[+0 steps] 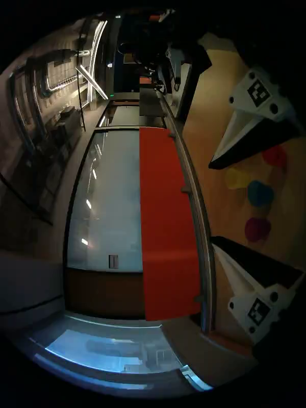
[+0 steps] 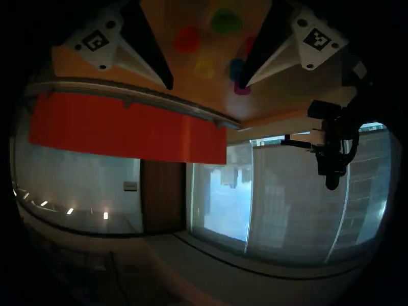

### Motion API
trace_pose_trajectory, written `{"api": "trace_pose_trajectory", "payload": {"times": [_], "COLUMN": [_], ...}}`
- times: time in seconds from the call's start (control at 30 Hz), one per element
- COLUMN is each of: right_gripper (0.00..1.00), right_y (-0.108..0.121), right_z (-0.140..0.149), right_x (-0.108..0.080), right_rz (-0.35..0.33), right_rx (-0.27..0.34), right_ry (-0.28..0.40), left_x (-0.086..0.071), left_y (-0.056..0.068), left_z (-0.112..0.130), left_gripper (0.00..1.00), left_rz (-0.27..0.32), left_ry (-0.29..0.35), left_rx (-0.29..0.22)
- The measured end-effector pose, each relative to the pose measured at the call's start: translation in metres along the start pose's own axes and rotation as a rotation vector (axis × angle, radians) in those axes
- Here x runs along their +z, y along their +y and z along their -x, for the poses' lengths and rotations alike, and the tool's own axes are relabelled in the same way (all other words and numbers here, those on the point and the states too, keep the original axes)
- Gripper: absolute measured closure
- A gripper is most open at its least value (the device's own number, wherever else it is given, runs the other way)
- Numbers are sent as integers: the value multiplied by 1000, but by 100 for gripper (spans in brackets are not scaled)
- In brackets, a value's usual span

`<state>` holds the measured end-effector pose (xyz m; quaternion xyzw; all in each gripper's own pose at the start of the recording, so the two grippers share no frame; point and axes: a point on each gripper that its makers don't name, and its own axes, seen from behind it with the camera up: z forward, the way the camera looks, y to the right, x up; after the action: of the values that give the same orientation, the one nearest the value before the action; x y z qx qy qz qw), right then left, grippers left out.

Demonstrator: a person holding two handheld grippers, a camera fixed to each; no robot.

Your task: Pour water

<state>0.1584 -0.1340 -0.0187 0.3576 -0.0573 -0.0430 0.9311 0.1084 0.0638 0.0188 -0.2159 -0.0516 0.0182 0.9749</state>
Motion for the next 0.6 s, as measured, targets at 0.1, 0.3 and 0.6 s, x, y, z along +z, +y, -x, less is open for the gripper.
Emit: {"api": "trace_pose_trajectory", "payload": {"times": [0.1, 0.3, 0.6], "right_gripper": [1, 1, 1], "right_y": [-5, -13, -22], "right_z": [4, 14, 30], "right_x": [1, 2, 3], "right_rz": [-21, -56, -95], "right_rx": [-10, -30, -62], "right_ry": [-27, -79, -144], "left_x": [1, 3, 12], "left_y": [1, 6, 2], "left_z": [4, 12, 31], "left_gripper": [3, 3, 3], "left_rz": [17, 59, 85], "left_ry": [-18, -53, -109], "left_rx": [5, 22, 13]}}
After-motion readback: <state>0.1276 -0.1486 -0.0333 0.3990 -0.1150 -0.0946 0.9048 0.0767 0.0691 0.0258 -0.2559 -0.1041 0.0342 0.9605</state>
